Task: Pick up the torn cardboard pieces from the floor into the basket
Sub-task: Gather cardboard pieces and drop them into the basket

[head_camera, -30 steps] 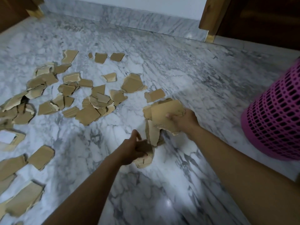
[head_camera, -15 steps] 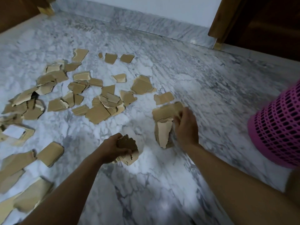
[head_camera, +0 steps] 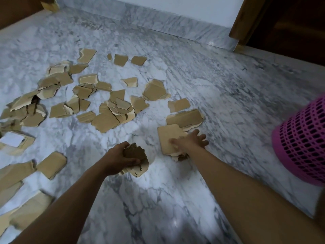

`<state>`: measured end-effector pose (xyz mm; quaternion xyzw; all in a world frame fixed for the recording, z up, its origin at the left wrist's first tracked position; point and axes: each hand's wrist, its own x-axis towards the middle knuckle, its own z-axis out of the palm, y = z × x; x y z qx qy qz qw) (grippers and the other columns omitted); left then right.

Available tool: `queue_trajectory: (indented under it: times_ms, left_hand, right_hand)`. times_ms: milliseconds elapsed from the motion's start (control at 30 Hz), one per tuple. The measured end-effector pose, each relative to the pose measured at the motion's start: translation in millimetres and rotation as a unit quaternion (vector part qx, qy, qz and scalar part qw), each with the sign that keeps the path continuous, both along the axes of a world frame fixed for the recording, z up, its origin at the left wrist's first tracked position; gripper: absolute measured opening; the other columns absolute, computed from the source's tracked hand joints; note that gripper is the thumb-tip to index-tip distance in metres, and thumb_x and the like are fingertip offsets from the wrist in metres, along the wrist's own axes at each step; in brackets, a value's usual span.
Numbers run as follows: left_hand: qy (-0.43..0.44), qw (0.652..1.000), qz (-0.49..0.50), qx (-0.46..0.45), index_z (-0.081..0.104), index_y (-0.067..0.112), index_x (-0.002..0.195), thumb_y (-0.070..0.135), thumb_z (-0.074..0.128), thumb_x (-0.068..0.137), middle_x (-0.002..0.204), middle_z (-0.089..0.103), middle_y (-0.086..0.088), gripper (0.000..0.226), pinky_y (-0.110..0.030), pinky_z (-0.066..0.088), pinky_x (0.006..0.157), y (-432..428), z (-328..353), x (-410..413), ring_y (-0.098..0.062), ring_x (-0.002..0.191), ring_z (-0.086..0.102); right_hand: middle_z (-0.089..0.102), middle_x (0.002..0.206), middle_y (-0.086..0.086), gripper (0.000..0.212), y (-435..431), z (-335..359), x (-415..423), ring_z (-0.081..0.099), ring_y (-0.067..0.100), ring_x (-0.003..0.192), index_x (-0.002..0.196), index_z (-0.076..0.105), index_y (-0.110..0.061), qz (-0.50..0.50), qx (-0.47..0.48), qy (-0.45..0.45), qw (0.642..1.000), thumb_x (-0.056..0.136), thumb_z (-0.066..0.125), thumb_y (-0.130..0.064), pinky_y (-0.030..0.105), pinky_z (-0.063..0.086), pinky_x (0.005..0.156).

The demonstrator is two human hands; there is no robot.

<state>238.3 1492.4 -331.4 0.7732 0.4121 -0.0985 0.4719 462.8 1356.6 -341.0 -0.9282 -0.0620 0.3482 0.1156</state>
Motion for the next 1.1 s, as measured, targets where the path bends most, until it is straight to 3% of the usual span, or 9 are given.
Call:
queue_trajectory:
  times_ms: [167,233,333,467,600,833,900,1000,1100]
  left_hand:
    - [-0.004,1.000,-0.008,-0.011,0.061,0.021,0.100,0.032,0.085,0.074,0.093,0.070,-0.002,0.038,-0.028,0.050,0.067,-7.3,0.0,6.3,-0.017,0.081,0.067]
    - [-0.002,1.000,-0.010,-0.011,0.060,0.020,0.101,0.032,0.085,0.074,0.093,0.069,-0.001,0.038,-0.026,0.048,0.065,-7.4,-0.2,7.8,-0.016,0.082,0.065]
    - [-0.004,1.000,-0.008,-0.012,0.060,0.019,0.101,0.030,0.085,0.074,0.092,0.067,-0.001,0.038,-0.024,0.044,0.061,-9.6,-0.6,9.1,-0.015,0.078,0.063]
    - [0.003,1.000,-0.003,-0.016,0.060,0.017,0.103,0.028,0.085,0.075,0.095,0.068,-0.003,0.039,-0.024,0.045,0.063,-7.4,-3.9,9.8,-0.017,0.082,0.064]
    - [0.004,1.000,-0.002,-0.007,0.061,0.017,0.101,0.027,0.083,0.076,0.094,0.067,-0.004,0.035,-0.026,0.045,0.064,-8.2,-3.3,13.5,-0.017,0.082,0.063]
    - [0.005,1.000,0.005,0.030,0.064,0.016,0.096,0.021,0.086,0.073,0.089,0.070,-0.007,0.032,-0.023,0.049,0.058,-5.8,5.7,34.2,-0.018,0.075,0.066]
    - [0.014,0.999,0.006,0.030,0.065,0.015,0.097,0.020,0.086,0.073,0.088,0.070,-0.007,0.033,-0.018,0.046,0.054,-5.4,9.2,41.6,-0.016,0.072,0.066]
    - [0.034,0.998,-0.017,0.059,0.065,0.015,0.099,0.024,0.086,0.072,0.090,0.070,-0.007,0.035,-0.027,0.049,0.063,-5.7,9.2,51.9,-0.022,0.079,0.066]
    - [0.054,0.994,-0.025,0.087,0.064,0.017,0.098,0.026,0.085,0.073,0.092,0.068,-0.007,0.034,-0.032,0.051,0.071,-8.8,5.0,58.8,-0.024,0.085,0.064]
  right_hand:
    - [0.050,0.135,0.012,0.106,3.5,-7.7,-2.8,0.051,0.034,0.121,0.137,0.033,-0.013,-0.019,0.034,0.002,0.999,0.056,0.095,-0.046,0.045,0.049,0.092]
    - [0.063,0.123,0.011,0.095,2.8,-5.4,-0.9,0.064,0.028,0.098,0.126,0.049,-0.010,-0.027,0.044,0.026,0.998,0.051,0.098,-0.042,0.037,0.057,0.075]
    - [0.069,0.110,0.008,0.079,-1.7,-0.3,-1.6,0.059,0.020,0.074,0.113,0.060,-0.012,-0.021,0.051,0.036,0.998,0.051,0.099,-0.040,0.029,0.053,0.054]
    - [0.068,0.108,0.006,0.074,-1.1,0.9,-6.1,0.068,0.024,0.096,0.109,0.062,-0.014,0.003,0.053,0.014,0.998,0.051,0.099,-0.041,0.030,0.053,0.064]
    - [0.069,0.108,0.005,0.064,-3.5,-0.9,-3.6,0.064,0.023,0.088,0.103,0.062,-0.016,0.015,0.077,0.021,0.997,0.055,0.097,-0.041,0.027,0.046,0.057]
    - [0.068,0.117,0.005,0.097,-10.4,-19.4,-1.7,0.067,0.025,0.101,0.138,0.053,-0.020,0.034,0.125,0.043,0.991,0.053,0.088,-0.052,0.031,0.056,0.070]
    - [0.066,0.121,0.006,0.092,-6.3,-22.1,-1.9,0.066,0.028,0.107,0.138,0.052,-0.020,0.063,0.137,0.030,0.988,0.058,0.089,-0.046,0.037,0.059,0.081]
    - [0.055,0.141,0.009,0.100,-4.1,-22.9,-3.7,0.058,0.034,0.123,0.150,0.036,-0.021,0.085,0.169,0.055,0.980,0.067,0.091,-0.030,0.047,0.058,0.089]
    - [0.043,0.152,0.009,0.105,-4.6,-30.1,-0.7,0.050,0.036,0.131,0.156,0.023,-0.019,0.093,0.187,0.082,0.975,0.074,0.088,-0.025,0.048,0.058,0.089]
